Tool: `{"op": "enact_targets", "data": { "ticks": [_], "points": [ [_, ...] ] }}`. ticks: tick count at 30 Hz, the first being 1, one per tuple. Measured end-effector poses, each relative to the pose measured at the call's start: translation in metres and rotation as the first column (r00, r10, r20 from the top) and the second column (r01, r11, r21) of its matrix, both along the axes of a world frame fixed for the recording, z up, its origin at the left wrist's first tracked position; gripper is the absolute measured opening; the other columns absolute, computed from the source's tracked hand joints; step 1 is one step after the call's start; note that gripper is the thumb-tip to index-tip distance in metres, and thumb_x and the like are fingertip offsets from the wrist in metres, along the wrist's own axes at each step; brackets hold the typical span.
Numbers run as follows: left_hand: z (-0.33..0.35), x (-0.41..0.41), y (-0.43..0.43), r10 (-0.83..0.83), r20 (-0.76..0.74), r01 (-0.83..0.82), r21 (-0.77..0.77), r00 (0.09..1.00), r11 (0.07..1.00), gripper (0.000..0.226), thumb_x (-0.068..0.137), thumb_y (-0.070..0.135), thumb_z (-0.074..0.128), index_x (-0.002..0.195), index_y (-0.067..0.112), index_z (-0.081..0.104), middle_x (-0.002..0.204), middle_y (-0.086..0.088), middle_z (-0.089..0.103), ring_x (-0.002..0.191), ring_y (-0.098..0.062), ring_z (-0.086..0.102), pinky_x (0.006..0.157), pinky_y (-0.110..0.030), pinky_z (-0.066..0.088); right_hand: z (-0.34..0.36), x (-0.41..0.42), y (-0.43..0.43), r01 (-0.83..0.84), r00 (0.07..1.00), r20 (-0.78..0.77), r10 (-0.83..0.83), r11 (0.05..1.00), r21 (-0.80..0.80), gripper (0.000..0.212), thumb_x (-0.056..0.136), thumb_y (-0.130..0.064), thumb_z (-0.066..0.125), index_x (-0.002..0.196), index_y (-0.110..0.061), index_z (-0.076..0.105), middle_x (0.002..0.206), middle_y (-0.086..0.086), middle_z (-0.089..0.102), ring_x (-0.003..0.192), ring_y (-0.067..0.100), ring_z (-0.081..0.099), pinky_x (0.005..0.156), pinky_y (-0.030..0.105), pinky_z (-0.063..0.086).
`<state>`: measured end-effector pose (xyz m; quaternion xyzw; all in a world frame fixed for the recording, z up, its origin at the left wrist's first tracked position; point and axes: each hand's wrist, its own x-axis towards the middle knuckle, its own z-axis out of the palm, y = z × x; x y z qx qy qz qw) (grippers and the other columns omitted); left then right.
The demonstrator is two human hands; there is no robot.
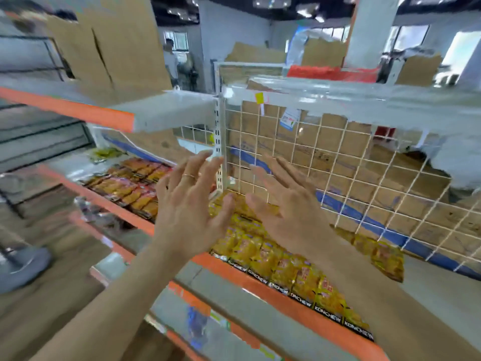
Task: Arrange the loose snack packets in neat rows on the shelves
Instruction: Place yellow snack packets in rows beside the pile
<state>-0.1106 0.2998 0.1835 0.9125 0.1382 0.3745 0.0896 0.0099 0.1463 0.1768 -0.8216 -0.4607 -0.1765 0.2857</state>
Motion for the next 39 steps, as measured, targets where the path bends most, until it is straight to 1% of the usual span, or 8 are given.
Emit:
{"op": "enact_targets", "data": {
  "ticks": [2,9,13,18,24,32,35,39],
  "points": [
    [0.012,-0.028,0.018,0.029,0.009,-0.029,0.018,1.000,0.999,0.065,0.087,0.055,0.044,0.145,0.025,0.048,0.150,0.001,0.046,0.136,-0.027,0.039,0.107,-0.054,0.035,0.012,-0.028,0.024,-0.045,0.998,0.035,0.044,0.999,0.013,0.063,0.092,-0.062,0.030,0.146,-0.033,0.046,0.161,-0.005,0.030,0.151,0.018,0.021,0.119,0.050,0.021],
    [0.041,-0.123,0.069,0.124,0.082,-0.128,0.045,0.989,0.991,0.065,0.086,0.057,0.042,0.143,0.027,0.049,0.149,-0.002,0.047,0.135,-0.033,0.042,0.105,-0.054,0.039,0.051,-0.114,0.083,-0.173,0.984,0.066,0.168,0.982,0.081,0.057,0.095,-0.057,0.033,0.146,-0.035,0.045,0.158,-0.009,0.034,0.148,0.015,0.026,0.121,0.044,0.019],
    [0.047,-0.167,0.092,0.206,0.031,-0.207,0.020,0.978,0.978,0.069,0.084,0.061,0.035,0.145,0.031,0.046,0.154,0.003,0.040,0.137,-0.030,0.039,0.103,-0.050,0.035,0.056,-0.145,0.111,-0.229,0.973,0.051,0.225,0.968,0.098,0.059,0.094,-0.059,0.031,0.147,-0.036,0.043,0.159,-0.009,0.033,0.148,0.012,0.025,0.122,0.045,0.019],
    [0.046,-0.205,0.116,0.249,-0.001,-0.249,0.016,0.968,0.968,0.069,0.086,0.063,0.034,0.147,0.032,0.043,0.157,0.007,0.036,0.142,-0.026,0.034,0.105,-0.054,0.033,0.054,-0.171,0.138,-0.271,0.962,0.051,0.267,0.955,0.118,0.055,0.096,-0.055,0.037,0.148,-0.036,0.042,0.158,-0.012,0.034,0.148,0.009,0.023,0.120,0.036,0.016],
    [0.032,-0.219,0.137,0.286,-0.044,-0.286,0.012,0.957,0.958,0.064,0.089,0.063,0.033,0.147,0.035,0.040,0.157,0.011,0.033,0.143,-0.022,0.029,0.108,-0.052,0.030,0.042,-0.183,0.161,-0.304,0.953,0.013,0.304,0.951,0.059,0.056,0.097,-0.054,0.038,0.146,-0.029,0.046,0.157,-0.010,0.035,0.149,0.009,0.023,0.122,0.043,0.020],
    [0.024,-0.205,0.177,0.335,-0.086,-0.335,0.018,0.938,0.942,0.061,0.087,0.060,0.032,0.145,0.041,0.037,0.156,0.016,0.033,0.141,-0.015,0.028,0.106,-0.049,0.031,0.027,-0.162,0.210,-0.355,0.935,-0.008,0.356,0.934,0.028,0.056,0.096,-0.056,0.035,0.147,-0.034,0.045,0.156,-0.017,0.034,0.146,0.000,0.020,0.120,0.027,0.012],
    [0.025,-0.194,0.200,0.373,-0.112,-0.374,0.015,0.921,0.928,0.060,0.087,0.060,0.030,0.144,0.042,0.036,0.156,0.014,0.034,0.141,-0.017,0.030,0.106,-0.047,0.030,0.024,-0.150,0.236,-0.391,0.919,-0.041,0.391,0.920,0.020,0.058,0.095,-0.057,0.034,0.147,-0.034,0.045,0.156,-0.016,0.035,0.146,0.000,0.021,0.122,0.032,0.015],
    [0.029,-0.184,0.230,0.412,-0.155,-0.414,0.020,0.898,0.910,0.065,0.086,0.063,0.028,0.144,0.038,0.040,0.157,0.014,0.032,0.141,-0.018,0.031,0.108,-0.046,0.028,0.030,-0.134,0.274,-0.421,0.903,-0.089,0.421,0.907,0.021,0.059,0.094,-0.055,0.034,0.148,-0.033,0.044,0.156,-0.016,0.034,0.146,0.000,0.021,0.122,0.033,0.015]
  ]
}}
